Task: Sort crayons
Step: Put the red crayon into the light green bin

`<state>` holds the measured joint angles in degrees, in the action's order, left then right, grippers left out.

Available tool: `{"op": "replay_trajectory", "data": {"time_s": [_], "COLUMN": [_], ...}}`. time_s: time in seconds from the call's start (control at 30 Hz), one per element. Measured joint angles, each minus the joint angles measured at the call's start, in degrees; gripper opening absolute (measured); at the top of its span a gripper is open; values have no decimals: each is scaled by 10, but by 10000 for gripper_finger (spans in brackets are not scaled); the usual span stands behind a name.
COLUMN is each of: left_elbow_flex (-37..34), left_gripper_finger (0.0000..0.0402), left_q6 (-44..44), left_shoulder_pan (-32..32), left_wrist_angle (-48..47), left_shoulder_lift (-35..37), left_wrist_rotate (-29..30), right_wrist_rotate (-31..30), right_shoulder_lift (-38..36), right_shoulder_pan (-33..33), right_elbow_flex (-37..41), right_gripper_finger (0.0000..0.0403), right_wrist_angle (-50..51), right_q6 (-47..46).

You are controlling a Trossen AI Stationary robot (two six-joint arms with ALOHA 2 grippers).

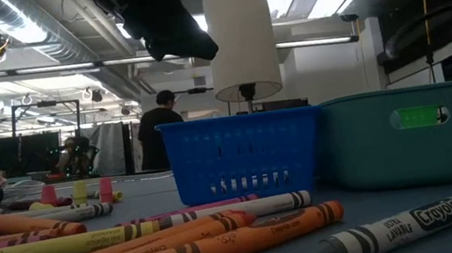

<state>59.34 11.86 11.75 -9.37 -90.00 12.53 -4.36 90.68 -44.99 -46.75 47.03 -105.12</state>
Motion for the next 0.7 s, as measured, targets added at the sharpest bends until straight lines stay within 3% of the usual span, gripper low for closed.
{"op": "replay_trajectory", "data": {"time_s": [0.5, 0.7], "left_elbow_flex": [1, 1], "left_gripper_finger": [71, 71], "left_q6": [0, 0], "left_shoulder_pan": [0, 0], "left_wrist_angle": [0, 0], "left_shoulder_lift": [0, 0], "left_wrist_rotate": [0, 0], "right_wrist_rotate": [25, 25], "right_shoulder_lift": [-1, -1], "right_shoulder_pan": [0, 0], "right_elbow_flex": [1, 0], "right_gripper_finger": [133, 85], "right_wrist_angle": [27, 27], "right_q6": [-12, -11]}}
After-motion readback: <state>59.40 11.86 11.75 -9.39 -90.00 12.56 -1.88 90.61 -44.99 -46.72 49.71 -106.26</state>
